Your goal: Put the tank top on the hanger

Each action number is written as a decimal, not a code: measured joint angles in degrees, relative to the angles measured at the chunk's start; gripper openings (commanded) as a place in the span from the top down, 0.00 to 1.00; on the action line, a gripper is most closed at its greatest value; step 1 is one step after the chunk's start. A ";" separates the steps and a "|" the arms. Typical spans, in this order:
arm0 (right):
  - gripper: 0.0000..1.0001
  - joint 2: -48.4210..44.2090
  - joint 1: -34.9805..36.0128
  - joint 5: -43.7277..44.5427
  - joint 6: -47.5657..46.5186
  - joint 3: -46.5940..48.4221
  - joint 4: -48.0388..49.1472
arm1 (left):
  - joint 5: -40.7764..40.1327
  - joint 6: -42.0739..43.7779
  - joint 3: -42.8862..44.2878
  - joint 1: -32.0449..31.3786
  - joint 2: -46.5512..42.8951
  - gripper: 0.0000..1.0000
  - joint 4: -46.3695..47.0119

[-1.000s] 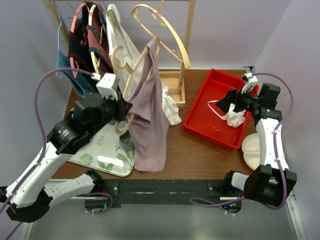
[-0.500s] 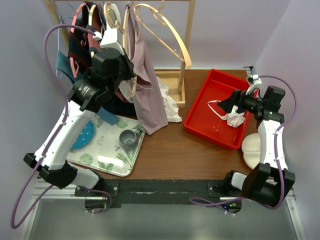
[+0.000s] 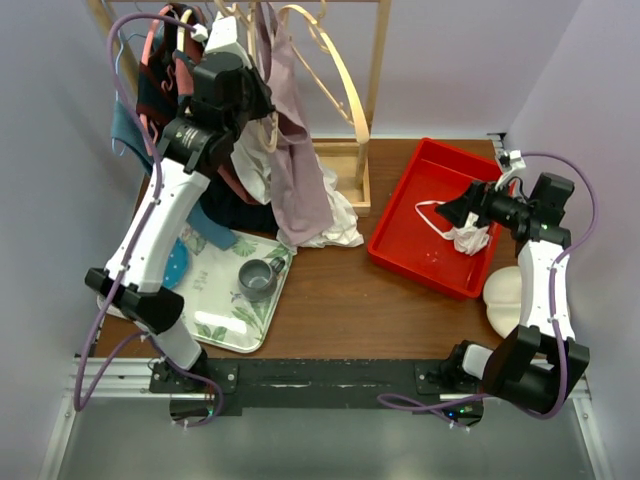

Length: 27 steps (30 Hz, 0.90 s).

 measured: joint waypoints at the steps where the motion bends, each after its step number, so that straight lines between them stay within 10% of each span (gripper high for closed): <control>1: 0.01 0.00 -0.07 -0.15 -0.02 0.00 0.00 | 0.48 0.00 0.61 0.39 0.85 1.00 0.42; 19: 0.01 -0.02 -0.37 -2.14 0.46 -0.90 0.04 | 9.25 -2.03 3.45 6.49 9.03 0.98 4.24; 27: 0.01 -0.02 -1.07 -3.04 0.37 -0.90 0.02 | 12.76 -3.50 3.45 7.54 8.96 0.53 5.88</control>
